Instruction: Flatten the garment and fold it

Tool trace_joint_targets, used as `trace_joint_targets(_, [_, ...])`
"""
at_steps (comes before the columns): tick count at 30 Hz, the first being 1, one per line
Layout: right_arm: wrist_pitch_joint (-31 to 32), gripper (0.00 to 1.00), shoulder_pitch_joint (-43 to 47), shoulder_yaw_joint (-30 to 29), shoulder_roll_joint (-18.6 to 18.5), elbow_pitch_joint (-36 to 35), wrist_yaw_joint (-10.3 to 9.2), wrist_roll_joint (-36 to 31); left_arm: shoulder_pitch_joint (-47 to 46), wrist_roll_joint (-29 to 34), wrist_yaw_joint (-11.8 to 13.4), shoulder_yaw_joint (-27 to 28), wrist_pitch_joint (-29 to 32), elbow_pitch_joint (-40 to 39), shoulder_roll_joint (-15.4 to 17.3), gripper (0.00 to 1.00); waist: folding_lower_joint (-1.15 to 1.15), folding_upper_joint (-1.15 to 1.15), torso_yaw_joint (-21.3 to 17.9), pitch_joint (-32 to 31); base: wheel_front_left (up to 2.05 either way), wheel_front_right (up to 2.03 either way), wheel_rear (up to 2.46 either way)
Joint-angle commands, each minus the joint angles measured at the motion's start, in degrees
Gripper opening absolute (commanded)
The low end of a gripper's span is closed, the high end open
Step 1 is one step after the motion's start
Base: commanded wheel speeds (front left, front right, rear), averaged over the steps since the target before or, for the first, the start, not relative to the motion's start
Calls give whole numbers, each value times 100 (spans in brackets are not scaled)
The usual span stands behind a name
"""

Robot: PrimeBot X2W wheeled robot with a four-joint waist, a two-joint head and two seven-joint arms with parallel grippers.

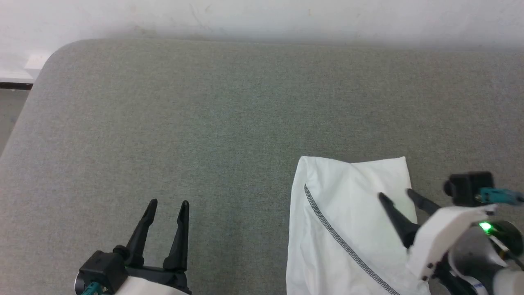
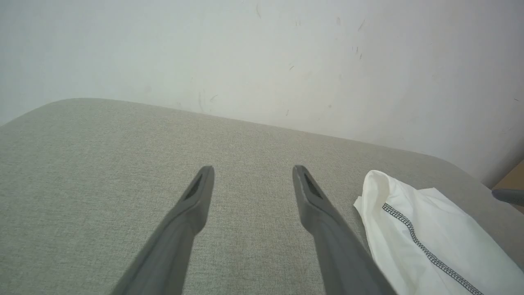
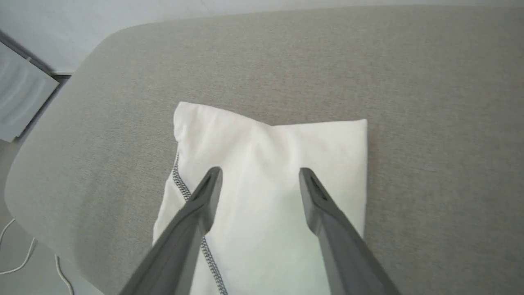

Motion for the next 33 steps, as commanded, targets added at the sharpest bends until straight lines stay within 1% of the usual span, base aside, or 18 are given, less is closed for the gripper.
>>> trace_joint_targets(1, [59,100,191,-189,-11,-130,-5,-172,39,33,12,9,-23,-34,16,100,0,0,-44,28,0,0,0])
trace_joint_targets(4, [246,100,451,-490,-13,-181,-5,-268,48,26,23,17,-19,-58,39,100,0,0,-100,51,0,0,0])
trace_joint_targets(8, [395,100,579,-595,-28,-72,-5,-242,39,23,26,10,7,-80,68,100,0,0,-136,69,0,0,0])
trace_joint_targets(11, [430,100,567,-623,-25,142,-5,-207,23,26,23,-7,40,-107,100,100,0,0,-137,81,0,0,0])
trace_joint_targets(15, [380,100,447,-730,-21,621,-5,-153,-20,34,3,-40,101,-149,160,100,0,0,-66,133,0,0,0])
trace_joint_targets(19, [260,100,201,-646,-82,1146,-5,-81,-72,25,2,-23,140,-201,222,100,0,0,6,241,0,0,0])
trace_joint_targets(24, [268,100,-57,-354,-210,1673,-5,145,-135,9,10,-18,151,-234,252,100,0,0,65,341,0,0,0])
trace_joint_targets(25, [301,51,-91,-343,-217,1760,-5,182,-142,6,13,-21,150,-233,253,100,0,0,69,352,0,0,0])
trace_joint_targets(26, [320,21,-127,-347,-222,1826,-5,202,-151,4,15,-25,150,-230,254,100,0,0,72,363,0,0,0])
trace_joint_targets(27, [322,0,-163,-347,-229,1873,-5,211,-162,1,15,-31,150,-225,255,100,0,0,72,371,0,0,0])
trace_joint_targets(33, [78,0,-396,-371,-298,1958,-5,60,-226,-29,8,-50,129,-172,245,100,0,0,-10,315,0,0,0])
